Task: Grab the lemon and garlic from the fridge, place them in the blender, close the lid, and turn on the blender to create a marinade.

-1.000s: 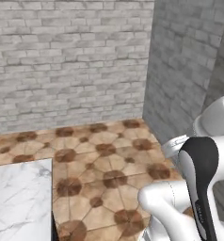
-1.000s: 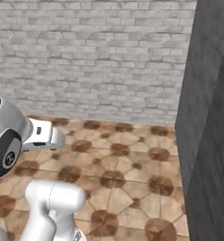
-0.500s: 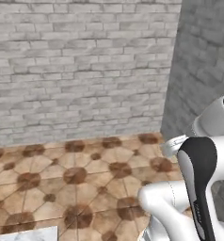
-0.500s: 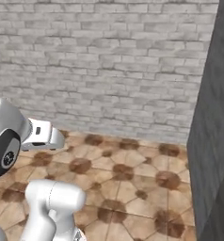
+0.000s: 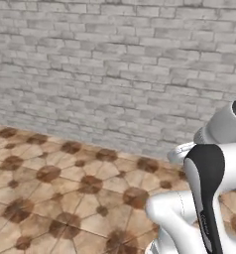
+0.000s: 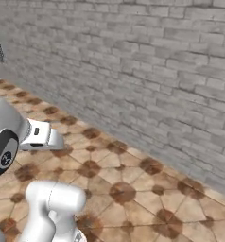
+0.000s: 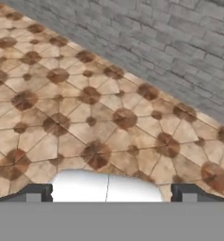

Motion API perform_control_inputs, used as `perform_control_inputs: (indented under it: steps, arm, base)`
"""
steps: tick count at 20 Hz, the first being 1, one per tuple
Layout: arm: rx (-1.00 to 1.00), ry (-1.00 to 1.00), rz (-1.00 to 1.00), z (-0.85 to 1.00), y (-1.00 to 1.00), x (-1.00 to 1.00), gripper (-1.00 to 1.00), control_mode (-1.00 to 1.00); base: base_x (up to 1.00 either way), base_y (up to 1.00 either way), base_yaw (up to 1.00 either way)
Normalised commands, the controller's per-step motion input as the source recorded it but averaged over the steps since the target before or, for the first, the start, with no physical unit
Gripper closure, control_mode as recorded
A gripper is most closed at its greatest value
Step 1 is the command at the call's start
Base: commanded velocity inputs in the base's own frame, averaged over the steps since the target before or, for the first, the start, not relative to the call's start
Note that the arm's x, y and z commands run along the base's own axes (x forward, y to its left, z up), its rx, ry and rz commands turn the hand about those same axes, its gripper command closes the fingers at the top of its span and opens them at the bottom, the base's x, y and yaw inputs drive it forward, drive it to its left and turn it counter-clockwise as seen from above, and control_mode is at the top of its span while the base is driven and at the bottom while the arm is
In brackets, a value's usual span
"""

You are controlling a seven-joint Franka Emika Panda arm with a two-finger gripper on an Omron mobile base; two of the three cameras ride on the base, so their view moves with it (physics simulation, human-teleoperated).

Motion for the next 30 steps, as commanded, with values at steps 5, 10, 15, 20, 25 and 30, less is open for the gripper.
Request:
perform_control_inputs:
  steps: [5, 10, 15, 20, 25, 30]
  arm:
    - [0.0, 0.0, 0.0, 0.0, 0.0, 0.0, -1.0, 1.0]
    - [0.0, 0.0, 0.0, 0.0, 0.0, 0.0, -1.0, 1.0]
    - [0.0, 0.0, 0.0, 0.0, 0.0, 0.0, -1.0, 1.0]
    - [0.0, 0.0, 0.0, 0.0, 0.0, 0.0, -1.0, 1.0]
    - [0.0, 0.0, 0.0, 0.0, 0.0, 0.0, -1.0, 1.0]
    - [0.0, 0.0, 0.0, 0.0, 0.0, 0.0, -1.0, 1.0]
  base:
    - [0.99, -0.04, 0.76]
    - [1.0, 0.0, 0.63]
    - [1.0, 0.0, 0.37]
    - [1.0, 0.1, 0.21]
    - [1.0, 0.25, 0.13]
    - [1.0, 0.25, 0.09]
